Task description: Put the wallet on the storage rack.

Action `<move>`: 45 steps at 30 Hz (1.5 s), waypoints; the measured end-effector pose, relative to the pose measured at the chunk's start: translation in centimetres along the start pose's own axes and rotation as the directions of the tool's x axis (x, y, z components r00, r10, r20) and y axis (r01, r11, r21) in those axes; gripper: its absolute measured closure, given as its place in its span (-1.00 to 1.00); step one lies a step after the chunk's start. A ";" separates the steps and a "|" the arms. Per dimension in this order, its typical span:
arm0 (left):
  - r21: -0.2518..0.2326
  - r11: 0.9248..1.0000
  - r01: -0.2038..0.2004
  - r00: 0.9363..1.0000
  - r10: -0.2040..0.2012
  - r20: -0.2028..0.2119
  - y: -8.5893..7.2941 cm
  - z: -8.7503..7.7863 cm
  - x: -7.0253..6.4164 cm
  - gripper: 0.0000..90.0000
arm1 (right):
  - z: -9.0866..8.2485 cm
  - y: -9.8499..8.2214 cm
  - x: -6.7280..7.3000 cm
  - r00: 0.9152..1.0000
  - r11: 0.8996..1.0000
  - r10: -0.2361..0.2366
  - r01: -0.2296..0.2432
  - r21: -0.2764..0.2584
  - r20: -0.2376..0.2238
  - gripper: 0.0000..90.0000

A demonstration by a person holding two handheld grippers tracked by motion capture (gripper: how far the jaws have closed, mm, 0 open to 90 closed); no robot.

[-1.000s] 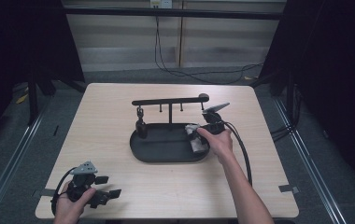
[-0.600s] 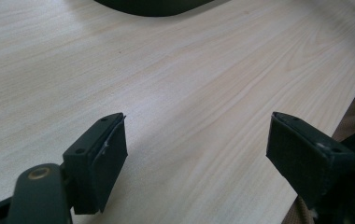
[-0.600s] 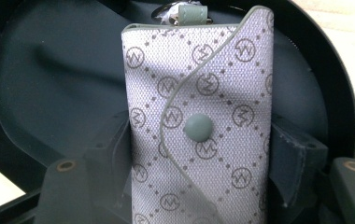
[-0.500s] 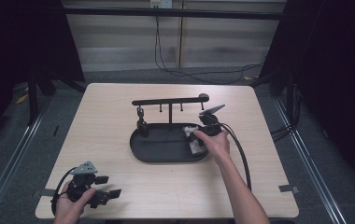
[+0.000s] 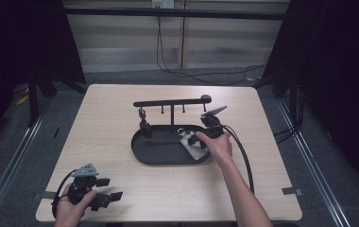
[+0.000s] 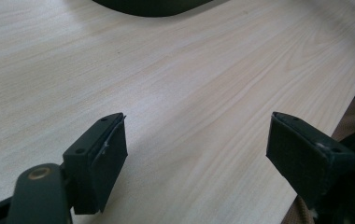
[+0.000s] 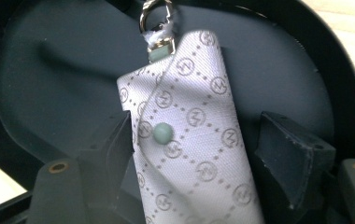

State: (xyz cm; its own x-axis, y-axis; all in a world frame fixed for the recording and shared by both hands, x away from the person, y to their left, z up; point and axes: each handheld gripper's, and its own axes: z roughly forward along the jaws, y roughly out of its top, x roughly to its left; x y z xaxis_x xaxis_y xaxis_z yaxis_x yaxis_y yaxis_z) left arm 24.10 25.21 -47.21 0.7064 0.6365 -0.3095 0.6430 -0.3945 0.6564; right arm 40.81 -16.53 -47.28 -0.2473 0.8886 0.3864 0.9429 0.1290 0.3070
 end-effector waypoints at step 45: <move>-0.028 0.999 0.038 0.999 -0.039 -0.024 -0.1 0.2 0.2 -0.57 | -9.1 -8.5 -5.7 0.996 0.949 -0.069 0.080 -0.304 0.049 -0.43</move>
State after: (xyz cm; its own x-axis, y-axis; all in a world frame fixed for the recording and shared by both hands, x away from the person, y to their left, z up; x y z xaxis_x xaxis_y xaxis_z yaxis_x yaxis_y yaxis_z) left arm 24.25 25.28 -47.42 0.6738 0.6671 -0.3179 0.6607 -0.3511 0.6635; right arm 32.21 -26.70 -44.21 -0.3002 0.8981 0.3214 0.8076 0.0601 0.5866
